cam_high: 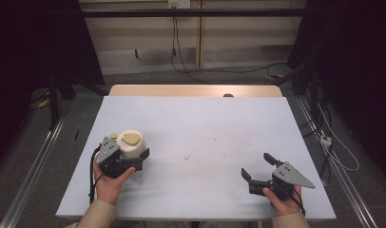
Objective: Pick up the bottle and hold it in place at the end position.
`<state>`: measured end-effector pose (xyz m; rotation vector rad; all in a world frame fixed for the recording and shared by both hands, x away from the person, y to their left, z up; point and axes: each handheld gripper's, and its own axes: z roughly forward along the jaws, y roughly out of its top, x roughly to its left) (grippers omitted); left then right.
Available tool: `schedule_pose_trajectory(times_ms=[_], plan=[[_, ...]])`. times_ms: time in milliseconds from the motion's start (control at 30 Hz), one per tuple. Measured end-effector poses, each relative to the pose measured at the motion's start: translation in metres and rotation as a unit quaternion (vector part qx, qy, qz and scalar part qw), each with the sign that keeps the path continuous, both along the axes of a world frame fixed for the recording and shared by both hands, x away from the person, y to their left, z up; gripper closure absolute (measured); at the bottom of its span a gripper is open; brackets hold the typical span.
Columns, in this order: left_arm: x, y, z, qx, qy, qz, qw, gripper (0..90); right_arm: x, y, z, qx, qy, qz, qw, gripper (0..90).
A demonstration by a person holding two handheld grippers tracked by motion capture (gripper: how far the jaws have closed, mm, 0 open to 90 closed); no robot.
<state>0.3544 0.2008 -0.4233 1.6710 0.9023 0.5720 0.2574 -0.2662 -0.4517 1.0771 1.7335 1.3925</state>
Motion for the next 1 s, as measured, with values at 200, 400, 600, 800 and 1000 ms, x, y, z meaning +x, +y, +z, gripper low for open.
schedule_pose_trajectory(times_ms=[200,400,600,800,1000], plan=[[0.004,-0.007,0.001,0.003,-0.002,-0.005,1.0,5.1,0.0,0.001,0.0,0.001,0.001,0.002,1.0,3.2],[0.008,-0.015,0.001,0.004,-0.004,-0.012,0.9999,5.2,0.001,0.0,0.0,0.001,0.0,0.002,1.0,3.2],[0.011,-0.024,0.001,0.002,-0.003,-0.023,0.9997,5.2,0.001,0.001,0.0,0.0,0.0,0.004,1.0,3.2],[0.014,-0.034,0.002,-0.001,-0.006,-0.031,0.9995,5.1,0.001,0.001,0.0,0.001,0.001,0.003,1.0,3.3],[0.018,-0.042,0.004,-0.002,-0.008,-0.038,0.9992,5.2,0.001,0.001,0.0,0.0,0.001,0.004,1.0,3.3]])
